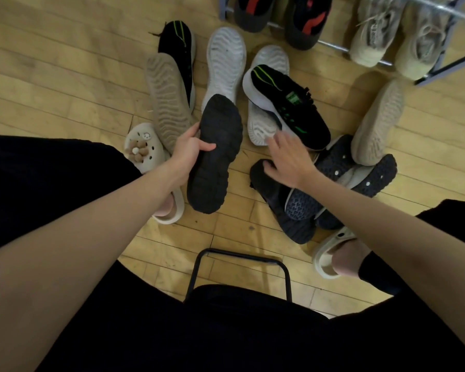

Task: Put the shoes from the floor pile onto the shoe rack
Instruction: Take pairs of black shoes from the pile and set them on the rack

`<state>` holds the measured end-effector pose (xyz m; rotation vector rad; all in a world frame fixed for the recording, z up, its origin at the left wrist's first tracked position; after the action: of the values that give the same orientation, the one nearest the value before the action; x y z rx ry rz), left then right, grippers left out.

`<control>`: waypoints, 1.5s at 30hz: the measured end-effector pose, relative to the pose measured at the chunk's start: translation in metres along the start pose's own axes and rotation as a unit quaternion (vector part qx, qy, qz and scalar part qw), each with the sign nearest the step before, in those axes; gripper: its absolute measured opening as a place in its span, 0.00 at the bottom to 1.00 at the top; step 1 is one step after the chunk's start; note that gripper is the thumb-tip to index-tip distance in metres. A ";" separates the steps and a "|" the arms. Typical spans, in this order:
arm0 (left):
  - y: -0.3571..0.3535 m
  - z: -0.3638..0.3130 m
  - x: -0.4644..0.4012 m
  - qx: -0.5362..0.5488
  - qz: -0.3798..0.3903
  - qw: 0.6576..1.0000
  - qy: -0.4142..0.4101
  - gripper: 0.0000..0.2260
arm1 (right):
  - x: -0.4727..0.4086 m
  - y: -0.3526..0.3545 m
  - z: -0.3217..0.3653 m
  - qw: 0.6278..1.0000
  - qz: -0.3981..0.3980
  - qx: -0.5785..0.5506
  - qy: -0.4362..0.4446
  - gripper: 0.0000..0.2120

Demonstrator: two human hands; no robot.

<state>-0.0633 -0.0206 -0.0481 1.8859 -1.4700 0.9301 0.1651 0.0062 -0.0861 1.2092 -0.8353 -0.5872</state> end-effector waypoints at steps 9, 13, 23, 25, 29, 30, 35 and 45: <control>0.000 -0.001 0.003 -0.016 -0.008 1.000 0.000 0.33 | 0.002 -0.034 0.024 0.960 0.250 -0.022 -0.126 0.49; 0.000 -0.008 0.006 -0.020 -0.018 1.000 -0.015 0.33 | -0.006 -0.003 0.012 0.956 0.223 -0.089 -0.169 0.48; -0.027 -0.040 0.025 0.000 -0.044 0.996 -0.080 0.30 | 0.029 0.134 -0.046 0.883 -0.082 -0.284 -0.364 0.40; -0.041 -0.052 0.031 -0.005 -0.043 0.993 -0.110 0.30 | 0.051 0.136 -0.050 0.861 -0.076 -0.307 -0.398 0.42; -0.071 -0.079 0.045 -0.020 -0.022 0.987 -0.157 0.30 | 0.093 0.131 -0.057 0.764 -0.110 -0.414 -0.482 0.31; -0.078 -0.085 0.049 -0.023 -0.011 0.986 -0.164 0.30 | 0.101 0.132 -0.059 0.708 -0.128 -0.474 -0.507 0.27; -0.102 -0.112 0.069 -0.021 0.003 0.981 -0.195 0.30 | 0.124 0.153 -0.073 0.477 -0.166 -0.666 -0.549 0.32; -0.096 -0.127 0.105 -0.013 0.072 0.972 -0.222 0.28 | 0.143 0.155 -0.060 0.334 -0.175 -0.805 -0.459 0.25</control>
<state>0.0236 0.0410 0.1106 2.0803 -1.8855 0.5643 0.2905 -0.0292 0.0901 -1.0846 -0.3463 -1.8818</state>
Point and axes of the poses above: each hand's wrist, its own x-axis away from the middle knuckle, its own y-axis out of the back of the hand, z = x × y, the point moved 3 cm from there along -x, towards the middle knuckle, and after that the axes turned 2 degrees about -z, right-handed, at the moved point
